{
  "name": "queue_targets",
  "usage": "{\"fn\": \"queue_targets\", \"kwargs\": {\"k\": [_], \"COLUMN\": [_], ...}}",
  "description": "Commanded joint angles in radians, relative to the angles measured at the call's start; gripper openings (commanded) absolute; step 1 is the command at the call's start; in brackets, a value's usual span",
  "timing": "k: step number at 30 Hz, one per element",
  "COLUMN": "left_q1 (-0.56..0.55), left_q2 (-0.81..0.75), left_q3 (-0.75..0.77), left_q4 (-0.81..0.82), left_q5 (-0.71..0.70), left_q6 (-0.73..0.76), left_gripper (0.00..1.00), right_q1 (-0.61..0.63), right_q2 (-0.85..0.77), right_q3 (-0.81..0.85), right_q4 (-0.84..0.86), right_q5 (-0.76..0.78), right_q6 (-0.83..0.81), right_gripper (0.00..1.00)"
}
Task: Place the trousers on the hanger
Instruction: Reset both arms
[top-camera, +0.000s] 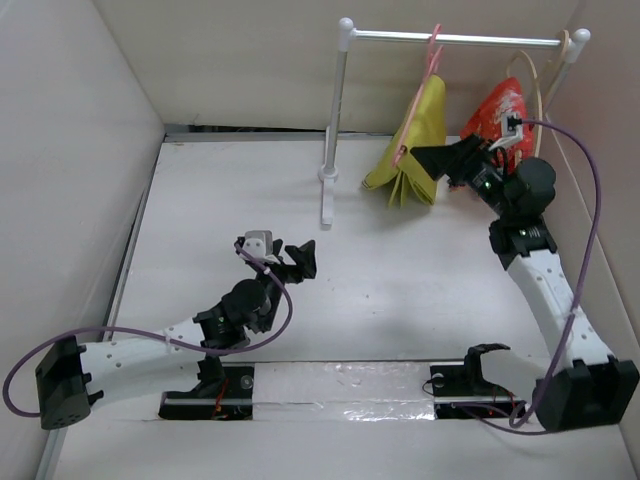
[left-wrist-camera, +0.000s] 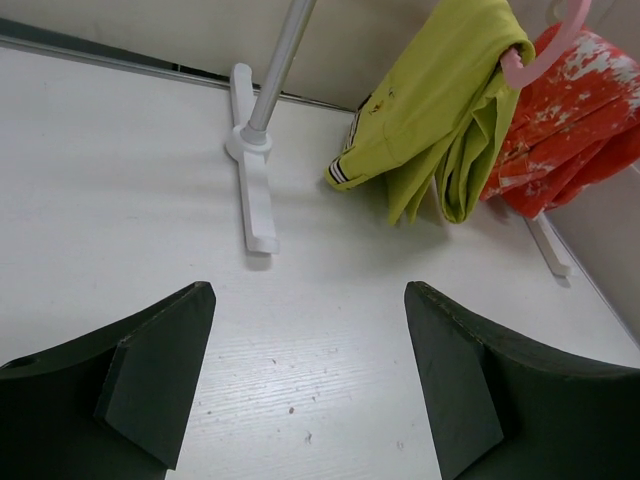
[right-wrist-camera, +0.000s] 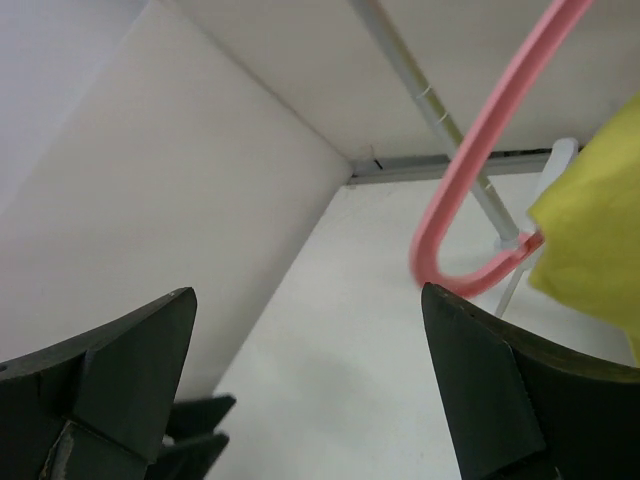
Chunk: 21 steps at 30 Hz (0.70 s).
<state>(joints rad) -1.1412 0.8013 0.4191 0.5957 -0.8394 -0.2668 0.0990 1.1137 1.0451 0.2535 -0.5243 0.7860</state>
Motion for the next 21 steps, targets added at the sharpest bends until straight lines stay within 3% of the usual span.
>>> {"fn": "queue_targets", "kwargs": {"k": [1, 4, 7, 12, 16, 21], "left_q1": [0.006, 0.006, -0.034, -0.034, -0.043, -0.043], "left_q2": [0.003, -0.020, -0.092, -0.339, -0.502, -0.512], "left_q3": [0.010, 0.040, 0.012, -0.144, -0.250, -0.208], "left_q4": [0.011, -0.118, -0.212, -0.411, -0.431, -0.462], "left_q5": [0.011, 0.085, 0.120, 0.175, 0.236, 0.226], "left_q6": [-0.018, -0.116, -0.191, -0.448, -0.489, -0.500], "left_gripper": [0.75, 0.75, 0.75, 0.75, 0.75, 0.77], "right_q1": [0.034, 0.085, 0.123, 0.148, 0.157, 0.157], "right_q2": [-0.163, -0.356, -0.532, -0.914, -1.063, -1.048], "right_q3": [-0.094, -0.279, -0.468, -0.606, -0.632, -0.625], "right_q4": [-0.104, -0.137, -0.218, -0.578, -0.720, -0.720], "right_q5": [-0.043, -0.117, -0.082, 0.052, 0.119, 0.107], "right_q6": [-0.187, -0.208, -0.243, -0.330, -0.379, -0.396], "right_gripper": [1.00, 1.00, 1.00, 1.00, 1.00, 1.00]}}
